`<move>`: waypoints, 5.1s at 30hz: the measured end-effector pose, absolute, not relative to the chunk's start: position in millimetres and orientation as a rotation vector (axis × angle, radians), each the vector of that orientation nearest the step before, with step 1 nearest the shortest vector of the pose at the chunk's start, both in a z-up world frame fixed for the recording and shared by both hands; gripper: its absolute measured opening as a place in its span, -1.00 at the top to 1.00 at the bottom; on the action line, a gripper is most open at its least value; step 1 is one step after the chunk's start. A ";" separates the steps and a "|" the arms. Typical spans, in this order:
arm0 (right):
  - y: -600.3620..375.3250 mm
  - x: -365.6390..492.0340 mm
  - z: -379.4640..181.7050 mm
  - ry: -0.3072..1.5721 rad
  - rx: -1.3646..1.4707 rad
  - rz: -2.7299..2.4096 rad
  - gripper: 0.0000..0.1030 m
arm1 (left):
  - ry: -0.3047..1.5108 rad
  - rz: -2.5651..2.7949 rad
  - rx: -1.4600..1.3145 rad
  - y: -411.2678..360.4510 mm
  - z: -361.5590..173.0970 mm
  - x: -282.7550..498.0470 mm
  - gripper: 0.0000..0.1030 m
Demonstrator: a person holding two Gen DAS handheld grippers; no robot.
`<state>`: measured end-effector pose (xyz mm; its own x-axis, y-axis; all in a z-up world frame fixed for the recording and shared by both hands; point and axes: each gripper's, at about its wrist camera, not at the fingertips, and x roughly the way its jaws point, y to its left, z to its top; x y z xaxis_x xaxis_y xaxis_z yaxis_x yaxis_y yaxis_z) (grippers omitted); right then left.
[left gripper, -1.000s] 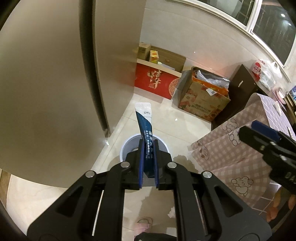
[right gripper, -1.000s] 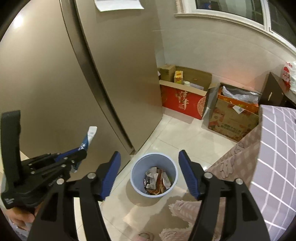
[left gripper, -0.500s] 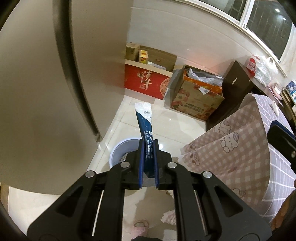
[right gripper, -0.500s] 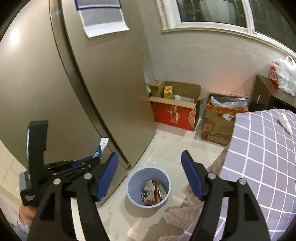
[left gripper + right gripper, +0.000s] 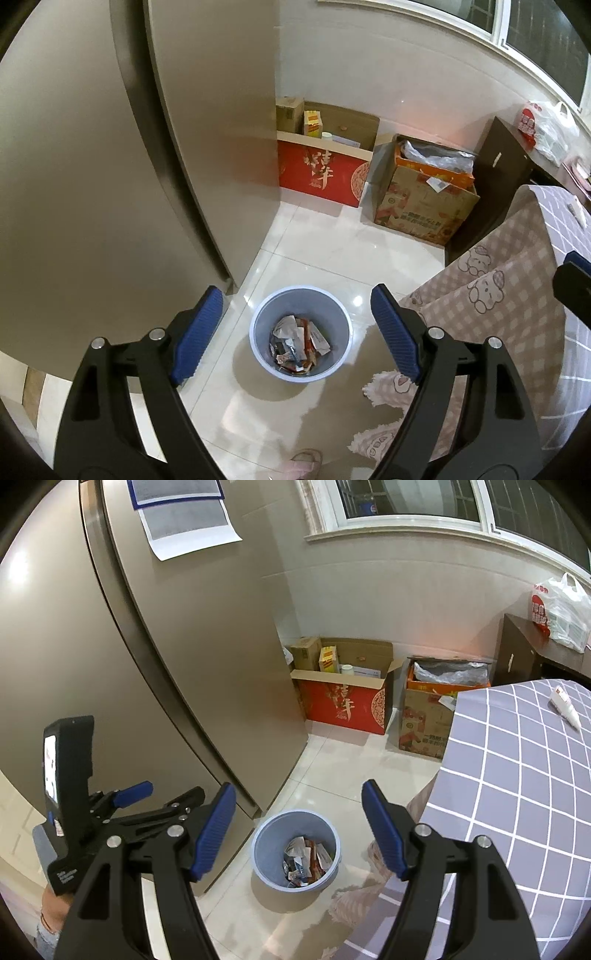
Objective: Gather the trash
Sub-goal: 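Move both tools back over the table toward the white bottle and beige packet, then grasp the white medicine bottle with the left gripper while the right grasps the beige packet, then carry the white bottle and beige packet to the blue bin and open both grippers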
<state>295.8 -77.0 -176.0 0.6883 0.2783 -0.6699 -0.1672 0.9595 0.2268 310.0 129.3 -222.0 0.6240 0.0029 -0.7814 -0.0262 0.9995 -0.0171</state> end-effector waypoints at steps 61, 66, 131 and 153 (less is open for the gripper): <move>-463.4 293.5 -189.5 0.850 0.172 -0.149 0.69 | 0.894 -0.311 0.128 -297.2 -194.1 388.7 -0.61; -461.2 297.5 -187.8 0.849 0.170 -0.121 0.69 | 0.902 -0.340 0.121 -304.8 -198.6 395.6 -0.15; -37.1 321.7 -194.4 0.863 0.068 0.375 -0.23 | 0.974 -0.042 -0.105 155.5 -230.3 306.8 0.50; -63.0 319.8 -188.7 0.820 0.158 0.323 -0.36 | 1.009 -0.004 -0.137 155.6 -227.7 322.5 -0.38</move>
<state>319.8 -63.0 -188.7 0.6369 0.3419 -0.6910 -0.2205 0.9396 0.2616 322.5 155.6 -227.7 0.5337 -0.0663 -0.8431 -0.0599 0.9915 -0.1159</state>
